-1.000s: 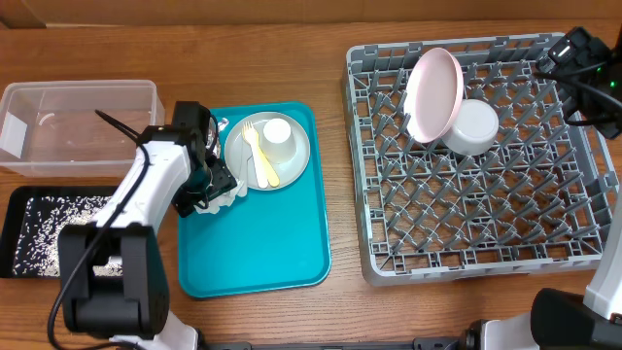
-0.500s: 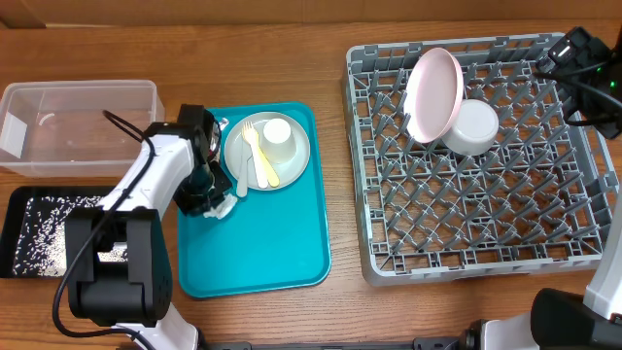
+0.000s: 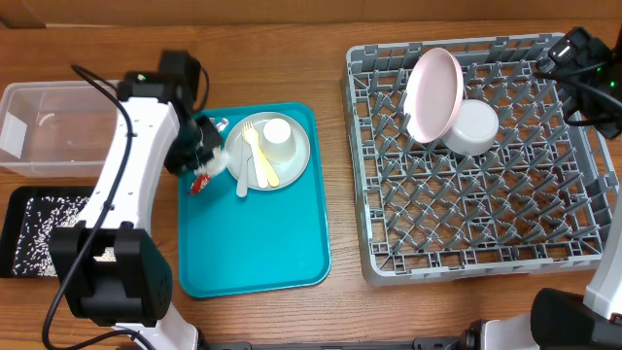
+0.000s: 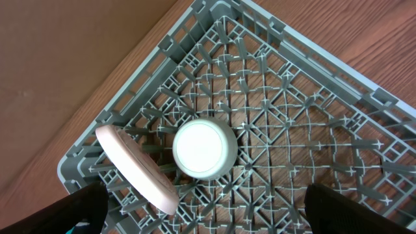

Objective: Sort waste into correct bins and load items into the dishwasher rack
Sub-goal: 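Carry the tissue left and drop it into the clear plastic bin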

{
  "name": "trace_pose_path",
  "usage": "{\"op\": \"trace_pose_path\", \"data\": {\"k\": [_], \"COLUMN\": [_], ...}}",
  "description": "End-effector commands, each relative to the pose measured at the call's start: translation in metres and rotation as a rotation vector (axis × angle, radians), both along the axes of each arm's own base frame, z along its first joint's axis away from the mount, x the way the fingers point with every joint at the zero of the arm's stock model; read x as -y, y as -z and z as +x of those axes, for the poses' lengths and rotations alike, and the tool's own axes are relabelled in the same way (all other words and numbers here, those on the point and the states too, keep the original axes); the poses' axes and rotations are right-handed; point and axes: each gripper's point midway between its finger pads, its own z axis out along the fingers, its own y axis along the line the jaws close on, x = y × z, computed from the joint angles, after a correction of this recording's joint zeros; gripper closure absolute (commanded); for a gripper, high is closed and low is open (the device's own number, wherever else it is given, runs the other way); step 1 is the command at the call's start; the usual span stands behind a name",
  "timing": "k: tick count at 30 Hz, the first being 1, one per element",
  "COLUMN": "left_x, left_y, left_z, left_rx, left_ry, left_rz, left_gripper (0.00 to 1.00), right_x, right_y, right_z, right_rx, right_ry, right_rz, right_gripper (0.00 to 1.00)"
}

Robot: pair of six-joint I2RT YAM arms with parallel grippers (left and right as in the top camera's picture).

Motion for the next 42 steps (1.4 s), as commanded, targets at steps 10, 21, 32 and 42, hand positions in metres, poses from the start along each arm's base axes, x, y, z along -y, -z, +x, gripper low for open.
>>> {"op": "trace_pose_path", "data": {"k": [10,21,32,42], "left_x": [-0.127,-0.218,-0.157,-0.060], "left_y": [-0.076,-0.068,-0.072,-0.060], "left_z": [0.058,0.060,0.069,0.052], "left_rx": [0.318,0.388,0.410,0.250], "left_ry": [-0.245,-0.418,-0.213,0.056], "left_rz": [0.124,0.178,-0.113,-0.191], "left_gripper": [0.96,0.00,0.00,0.26], "right_x": [0.003,0.003,0.003,0.003], "right_y": [-0.002,-0.002,-0.002,-0.002], "right_z": [0.000,0.000,0.000,0.000], "right_rx": [0.006,0.006,0.006,0.006], "right_ry": [0.015,0.015,0.015,0.015], "right_rz": [-0.010,-0.010,-0.010,-0.010], "right_gripper": [0.00,0.00,0.00,0.00]}}
